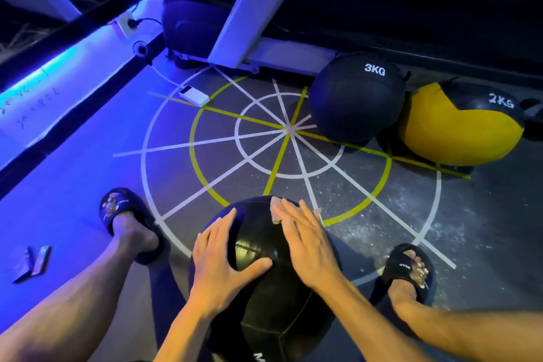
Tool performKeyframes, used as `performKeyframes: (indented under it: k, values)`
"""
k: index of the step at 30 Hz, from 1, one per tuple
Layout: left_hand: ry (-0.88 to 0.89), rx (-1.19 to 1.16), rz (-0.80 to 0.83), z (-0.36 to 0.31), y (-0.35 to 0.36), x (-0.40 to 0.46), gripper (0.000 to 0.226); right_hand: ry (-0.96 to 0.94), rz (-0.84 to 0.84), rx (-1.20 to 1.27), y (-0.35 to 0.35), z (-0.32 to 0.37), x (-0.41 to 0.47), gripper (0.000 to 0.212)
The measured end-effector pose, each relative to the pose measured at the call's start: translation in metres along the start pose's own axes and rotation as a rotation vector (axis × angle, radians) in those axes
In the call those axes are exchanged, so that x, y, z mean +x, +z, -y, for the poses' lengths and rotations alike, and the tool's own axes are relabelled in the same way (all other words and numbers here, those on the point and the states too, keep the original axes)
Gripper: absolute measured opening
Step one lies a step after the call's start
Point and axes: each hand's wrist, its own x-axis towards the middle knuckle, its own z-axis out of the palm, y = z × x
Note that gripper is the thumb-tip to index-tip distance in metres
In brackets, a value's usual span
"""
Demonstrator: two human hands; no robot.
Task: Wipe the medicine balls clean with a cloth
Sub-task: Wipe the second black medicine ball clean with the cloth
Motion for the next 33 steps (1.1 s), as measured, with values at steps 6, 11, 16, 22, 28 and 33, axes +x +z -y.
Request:
performKeyframes:
  k: [6,11,16,22,28,33]
  values:
    - [-0.026,-0.011,0.001,0.003,0.001,0.002,0.108,-0.434,0.105,-0.09,0.005,0.028,-0.039,0.046]
    - [-0.022,-0.017,0.037,-0.004,0.003,0.0,0.121,-0.058,0.025,0.033,-0.014,-0.003,0.006,0.054]
    - [-0.02,-0.033,0.024,-0.004,0.006,0.003,0.112,-0.403,0.109,-0.036,-0.001,0.039,-0.033,0.046]
    - [-0.042,-0.016,0.043,-0.014,0.006,0.004,0.126,-0.08,0.067,0.029,-0.026,-0.016,0.011,0.05]
    - [-0.016,-0.012,0.014,-0.02,0.012,0.009,0.117,-0.323,0.084,-0.027,-0.012,0.026,-0.037,0.048]
    - [0.106,0.013,0.112,-0.009,0.009,0.009,0.116,-0.274,0.023,0.059,-0.032,-0.01,-0.035,0.052]
